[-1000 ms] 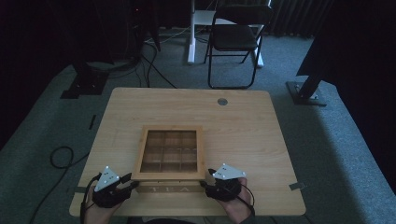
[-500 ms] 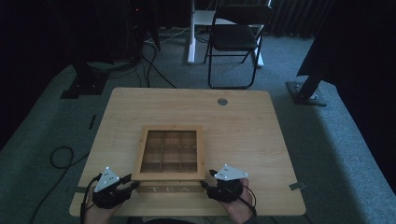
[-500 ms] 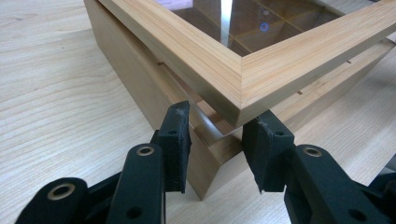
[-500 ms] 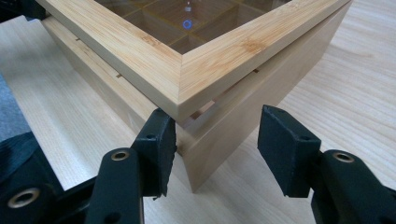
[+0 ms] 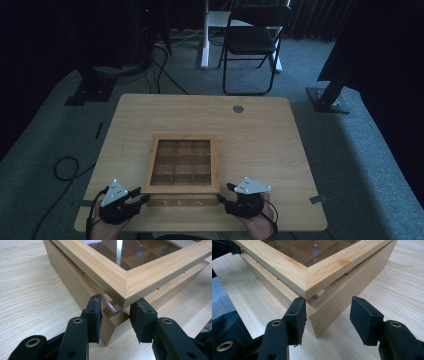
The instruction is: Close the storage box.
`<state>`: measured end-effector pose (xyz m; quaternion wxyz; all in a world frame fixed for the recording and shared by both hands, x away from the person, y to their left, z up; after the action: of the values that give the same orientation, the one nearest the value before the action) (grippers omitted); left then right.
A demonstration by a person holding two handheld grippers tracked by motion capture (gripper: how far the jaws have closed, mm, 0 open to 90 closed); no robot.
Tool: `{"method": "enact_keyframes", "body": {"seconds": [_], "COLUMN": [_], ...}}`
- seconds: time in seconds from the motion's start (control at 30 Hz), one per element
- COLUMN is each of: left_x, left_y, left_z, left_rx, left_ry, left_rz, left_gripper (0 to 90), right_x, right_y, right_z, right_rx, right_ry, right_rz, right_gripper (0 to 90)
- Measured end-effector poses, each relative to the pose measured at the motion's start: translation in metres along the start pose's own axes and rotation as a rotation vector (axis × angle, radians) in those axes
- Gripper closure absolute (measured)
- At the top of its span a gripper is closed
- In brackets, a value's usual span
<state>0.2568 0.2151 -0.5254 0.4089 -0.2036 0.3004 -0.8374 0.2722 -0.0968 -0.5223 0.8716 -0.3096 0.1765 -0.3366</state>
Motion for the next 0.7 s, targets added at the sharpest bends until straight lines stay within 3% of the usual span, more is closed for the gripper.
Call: {"method": "enact_keyframes", "body": {"seconds": [0.3, 0.43, 0.5, 0.53, 0.7], "left_x": [0.001, 0.005, 0.004, 0.002, -0.008], "left_y": [0.0, 0.005, -0.001, -0.005, -0.019], "left_z": [-0.001, -0.012, -0.012, -0.01, -0.002], "left_rx": [-0.002, -0.067, -0.029, -0.007, 0.037], "left_ry": [0.002, 0.044, 0.009, -0.001, -0.02], "left_rz": [-0.008, 0.011, -0.028, -0.027, 0.017], "left_gripper": [61.1, 54.8, 56.0, 56.1, 53.9], "right_x": [0.001, 0.002, 0.004, 0.006, 0.009], "right_y": [-0.004, -0.007, -0.007, -0.008, -0.009], "right_z": [-0.002, -0.003, -0.003, -0.004, -0.004], "right_rx": [0.003, 0.011, 0.013, 0.015, 0.025], "right_ry": [-0.006, 0.01, 0.015, 0.027, 0.044], "right_rz": [0.002, 0.006, 0.005, 0.005, 0.007], "right_gripper": [47.2, 47.9, 47.9, 47.9, 47.6]}}
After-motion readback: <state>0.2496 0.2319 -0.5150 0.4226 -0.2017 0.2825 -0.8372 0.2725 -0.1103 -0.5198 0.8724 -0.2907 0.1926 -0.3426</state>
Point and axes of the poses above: each handheld gripper's, and its own axes: y roughly forward along the jaws, z roughly out of its top, x roughly to its right, the point moved 7 cm from there along y, roughly forward along the jaws, and after that the axes turned 7 degrees about -x, right-handed, at the moved point
